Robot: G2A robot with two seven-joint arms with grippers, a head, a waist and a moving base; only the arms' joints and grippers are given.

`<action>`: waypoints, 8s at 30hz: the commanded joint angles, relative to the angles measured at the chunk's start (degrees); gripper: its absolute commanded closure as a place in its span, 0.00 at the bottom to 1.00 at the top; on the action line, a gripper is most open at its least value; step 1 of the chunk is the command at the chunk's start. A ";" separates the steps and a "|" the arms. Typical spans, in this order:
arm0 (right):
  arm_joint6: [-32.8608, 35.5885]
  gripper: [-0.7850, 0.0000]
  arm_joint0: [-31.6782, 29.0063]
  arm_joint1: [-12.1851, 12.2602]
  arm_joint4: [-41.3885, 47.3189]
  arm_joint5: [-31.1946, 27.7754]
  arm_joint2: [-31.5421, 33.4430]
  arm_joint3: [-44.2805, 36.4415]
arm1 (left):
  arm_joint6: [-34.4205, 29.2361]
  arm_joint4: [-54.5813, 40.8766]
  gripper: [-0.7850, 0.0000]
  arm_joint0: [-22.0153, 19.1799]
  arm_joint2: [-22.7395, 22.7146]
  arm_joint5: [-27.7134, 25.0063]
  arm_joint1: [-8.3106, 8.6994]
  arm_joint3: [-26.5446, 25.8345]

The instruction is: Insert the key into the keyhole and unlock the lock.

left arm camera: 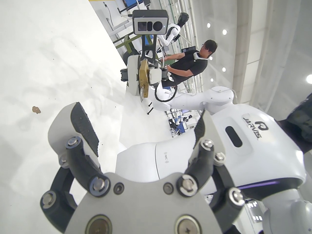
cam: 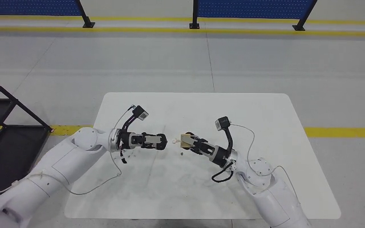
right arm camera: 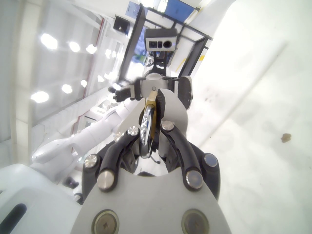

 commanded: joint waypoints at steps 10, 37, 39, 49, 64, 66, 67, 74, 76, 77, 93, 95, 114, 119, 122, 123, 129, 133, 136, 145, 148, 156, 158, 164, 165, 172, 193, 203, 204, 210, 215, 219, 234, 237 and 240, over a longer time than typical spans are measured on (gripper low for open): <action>0.00 1.00 0.00 0.00 0.00 0.00 0.00 0.00 | -3.40 -2.22 0.32 1.08 -1.17 0.30 -3.10 1.10; 0.00 1.00 0.00 0.00 0.00 0.00 0.00 0.00 | -5.72 2.43 0.64 2.84 -7.06 2.62 -7.19 4.03; 0.00 1.00 0.00 0.00 0.00 0.00 0.00 0.00 | -5.98 2.66 0.66 2.98 -7.44 2.88 -7.41 4.10; 0.00 1.00 0.00 0.00 0.00 0.00 0.00 0.00 | -6.46 3.48 0.72 4.23 -9.84 3.37 -8.16 4.27; 0.00 1.00 0.00 0.00 0.00 0.00 0.00 0.00 | -8.17 4.48 0.85 5.07 -12.08 5.08 -9.60 5.60; 0.00 1.00 0.00 0.00 0.00 0.00 0.00 0.00 | -8.31 4.64 0.97 5.07 -12.27 5.22 -9.85 5.78; 0.00 1.00 0.00 0.00 0.00 0.00 0.00 0.00 | -8.32 4.73 1.00 5.05 -12.38 5.22 -9.97 5.90; 0.00 1.00 0.00 0.00 0.00 0.00 0.00 0.00 | -8.55 5.34 1.00 5.19 -12.93 5.45 -10.82 6.03; 0.00 1.00 0.00 0.00 0.00 0.00 0.00 0.00 | -8.62 5.60 1.00 5.19 -13.14 5.53 -11.03 6.01; 0.00 1.00 0.00 0.00 0.00 0.00 0.00 0.00 | -8.64 5.83 1.00 5.19 -13.27 5.55 -11.12 6.06; 0.00 1.00 0.00 0.00 0.00 0.00 0.00 0.00 | -8.80 8.43 1.00 5.64 -14.77 5.71 -12.53 5.84; 0.00 1.00 0.00 0.00 0.00 0.00 0.00 0.00 | -8.84 8.62 1.00 5.72 -14.93 5.74 -12.69 5.72; 0.00 1.00 0.00 0.00 0.00 0.00 0.00 0.00 | -5.74 15.52 1.00 7.07 -17.36 2.65 -13.36 4.35; 0.00 1.00 0.00 0.00 0.00 0.00 0.00 0.00 | -4.61 17.71 1.00 7.74 -18.07 1.52 -13.23 3.00; 0.00 1.00 0.00 0.00 0.00 0.00 0.00 0.00 | -3.85 18.79 1.00 8.16 -18.49 0.75 -13.14 2.39; 0.00 1.00 0.00 0.00 0.00 0.00 0.00 0.00 | -3.59 19.20 1.00 8.28 -18.65 0.50 -13.10 2.22; 0.00 1.00 0.00 0.00 0.00 0.00 0.00 0.00 | -2.79 20.31 1.00 9.13 -19.37 -0.31 -12.82 0.90; 0.00 1.00 0.00 0.00 0.00 0.00 0.00 0.00 | -2.00 21.31 1.00 9.59 -19.87 -1.09 -12.58 0.19; 0.00 1.00 0.00 0.00 0.00 0.00 0.00 0.00 | -1.14 22.52 1.00 9.96 -20.18 -1.96 -12.38 -0.37; 0.00 1.00 0.00 0.00 0.00 0.00 0.00 0.00 | 1.25 25.94 1.00 10.98 -20.83 -4.35 -11.71 -2.05; 0.00 1.00 0.00 0.00 0.00 0.00 0.00 0.00 | 2.42 27.31 1.00 11.36 -21.04 -5.52 -11.48 -2.53; 0.00 1.00 0.00 0.00 0.00 0.00 0.00 0.00 | 4.91 29.89 1.00 12.34 -21.85 -8.01 -10.96 -3.44; 0.00 1.00 0.00 0.00 0.00 0.00 0.00 0.00 | 5.58 30.98 1.00 12.54 -22.14 -8.67 -10.84 -3.86; 0.00 1.00 0.00 0.00 0.00 0.00 0.00 0.00 | 7.38 34.67 1.00 13.22 -23.16 -10.46 -10.61 -4.53; 0.00 1.00 0.00 0.00 0.00 0.00 0.00 0.00 | 7.72 35.19 1.00 13.35 -23.32 -10.67 -10.61 -4.68; 0.00 1.00 0.00 0.00 0.00 0.00 0.00 0.00 | 11.35 40.79 1.00 14.56 -24.59 -11.42 -10.57 -6.41; 0.00 1.00 0.00 0.00 0.00 0.00 0.00 0.00 | 23.63 58.55 1.00 19.40 -28.77 -13.73 -10.51 -12.36; 0.00 1.00 0.00 0.00 0.00 0.00 0.00 0.00 | 31.98 70.62 1.00 23.75 -31.57 -14.06 -10.49 -16.71; 0.00 1.00 0.00 0.00 0.00 0.00 0.00 0.00 | 32.84 71.86 1.00 24.24 -31.82 -14.09 -10.49 -17.21; 0.00 1.00 0.00 0.00 0.00 0.00 0.00 0.00 | 38.70 79.52 1.00 27.16 -33.60 -12.93 -10.58 -19.89; 0.00 1.00 0.00 0.00 0.00 0.00 0.00 0.00 | 42.58 84.86 1.00 28.88 -34.66 -12.27 -10.69 -21.47; 0.00 1.00 0.00 0.00 0.00 0.00 0.00 0.00 | 45.45 88.48 1.00 29.78 -35.33 -11.67 -10.82 -22.37; 0.00 1.00 0.00 0.00 0.00 0.00 0.00 0.00 | 49.47 94.64 1.00 28.08 -35.15 -11.78 -11.51 -21.54; 0.00 1.00 0.00 0.00 0.00 0.00 0.00 0.00 | 49.70 95.74 1.00 27.98 -35.28 -12.00 -11.55 -21.67; 0.00 1.00 0.00 0.00 0.00 0.00 0.00 0.00 | 50.38 97.61 1.00 28.21 -35.45 -12.25 -11.58 -22.12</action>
